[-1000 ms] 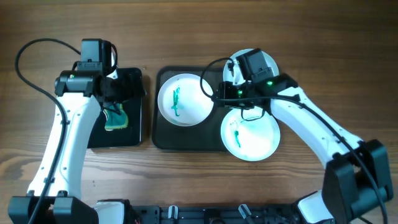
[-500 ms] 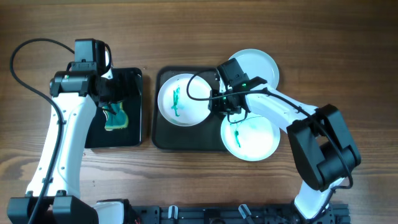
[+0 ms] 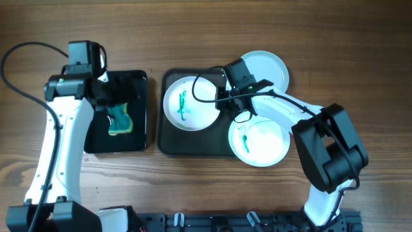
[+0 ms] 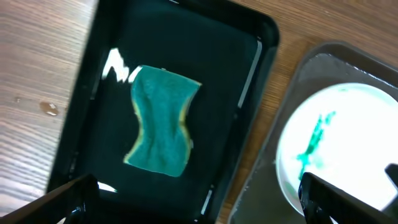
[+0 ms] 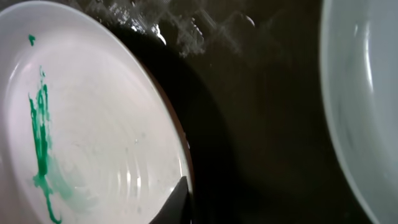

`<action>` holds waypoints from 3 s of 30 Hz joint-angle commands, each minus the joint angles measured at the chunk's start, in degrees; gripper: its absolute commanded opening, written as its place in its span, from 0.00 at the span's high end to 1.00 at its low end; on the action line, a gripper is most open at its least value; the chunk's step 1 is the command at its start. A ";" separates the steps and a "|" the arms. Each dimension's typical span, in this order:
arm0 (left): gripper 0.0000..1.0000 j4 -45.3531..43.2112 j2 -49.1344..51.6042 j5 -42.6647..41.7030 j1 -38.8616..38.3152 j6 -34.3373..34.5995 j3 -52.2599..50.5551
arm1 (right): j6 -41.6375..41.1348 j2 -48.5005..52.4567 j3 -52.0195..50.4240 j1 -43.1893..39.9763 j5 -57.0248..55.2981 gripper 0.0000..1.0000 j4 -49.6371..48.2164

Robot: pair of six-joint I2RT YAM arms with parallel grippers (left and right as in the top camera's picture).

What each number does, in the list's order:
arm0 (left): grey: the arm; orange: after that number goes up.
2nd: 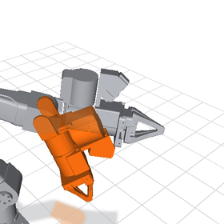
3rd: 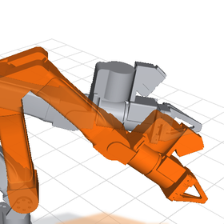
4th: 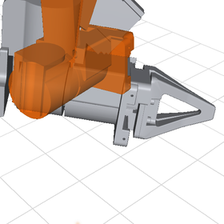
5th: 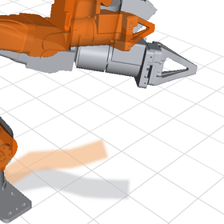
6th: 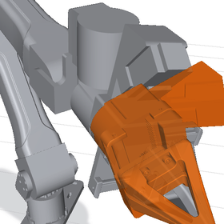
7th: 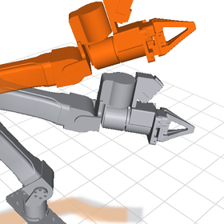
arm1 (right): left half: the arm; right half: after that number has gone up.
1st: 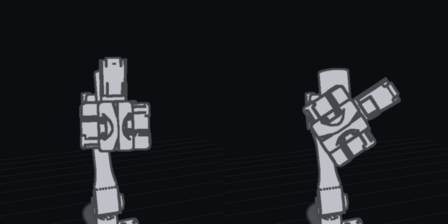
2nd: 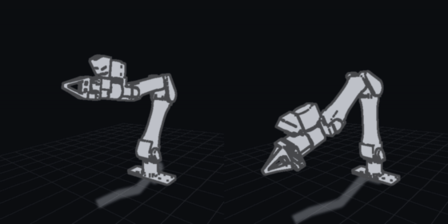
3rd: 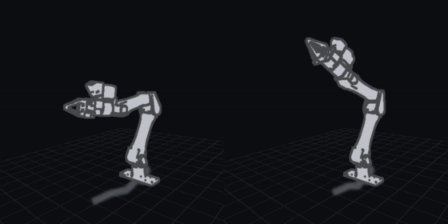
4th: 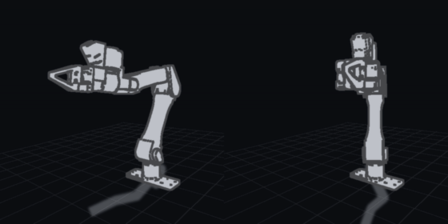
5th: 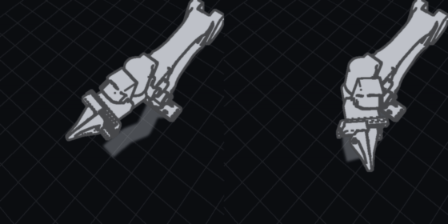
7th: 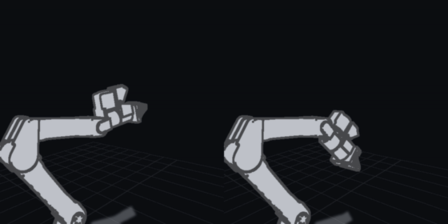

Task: Clean dirty plates on tray and stack at the side
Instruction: 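Move right gripper to the rim of the left plate on the tray, then reach left gripper into the black basin and grasp the green sponge, then carry the sponge with left gripper onto the left plate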

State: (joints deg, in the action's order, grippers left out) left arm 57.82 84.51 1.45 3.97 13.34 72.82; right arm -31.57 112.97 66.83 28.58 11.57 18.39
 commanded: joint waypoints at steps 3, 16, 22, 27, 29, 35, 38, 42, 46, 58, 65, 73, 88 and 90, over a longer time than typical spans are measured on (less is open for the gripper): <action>0.00 -0.17 4.00 1.01 3.48 -3.54 0.70 | 0.07 1.86 0.63 -0.04 0.50 0.96 0.48; 0.23 0.26 18.78 -2.08 5.31 -9.94 0.70 | 0.70 1.86 0.63 -0.04 0.48 0.96 1.14; 0.32 -1.81 23.69 -9.81 8.81 -15.76 0.68 | 1.25 1.86 0.63 -0.04 0.48 0.96 1.33; 0.54 -3.45 27.30 -9.79 8.74 -16.17 0.59 | 1.22 1.86 0.63 -0.04 0.50 0.96 1.38; 0.84 -3.67 27.80 -9.79 8.68 -16.15 0.59 | 1.22 1.86 0.63 -0.04 0.48 0.96 1.38; 0.96 -3.76 26.97 -9.81 8.68 -15.87 0.94 | 1.22 1.86 0.63 -0.04 0.48 0.96 1.57; 0.96 0.09 23.91 -10.01 8.50 -14.16 4.83 | 1.18 1.86 0.63 -0.04 0.50 0.96 1.57; 0.96 3.17 18.43 -13.77 6.19 -12.07 10.01 | 1.09 1.86 0.63 -0.04 0.50 0.96 1.55; 0.96 2.19 16.94 -16.70 0.61 -7.04 10.12 | -0.31 1.86 0.63 -0.04 1.44 0.96 1.53; 0.96 -8.09 29.64 -10.32 -18.47 8.61 9.68 | -0.31 1.86 0.63 -0.04 1.97 0.95 2.64; 0.96 -7.89 36.35 -12.66 -18.99 7.69 9.68 | -0.31 1.86 0.63 -0.04 1.97 0.96 2.67; 0.96 -7.32 38.12 -35.04 -24.15 -2.89 9.64 | -0.31 1.86 0.63 -0.04 1.99 0.96 2.75; 0.96 -4.07 38.12 -8.50 -18.53 8.28 16.02 | -0.33 1.86 0.63 -0.04 2.40 0.96 2.82; 0.96 0.02 38.10 -14.99 -20.33 4.17 16.02 | -0.35 1.86 0.63 -0.13 2.40 0.96 2.84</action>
State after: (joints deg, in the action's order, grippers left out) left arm 54.17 121.10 -10.00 -14.83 20.25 88.25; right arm -31.90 113.21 67.35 28.38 14.15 20.29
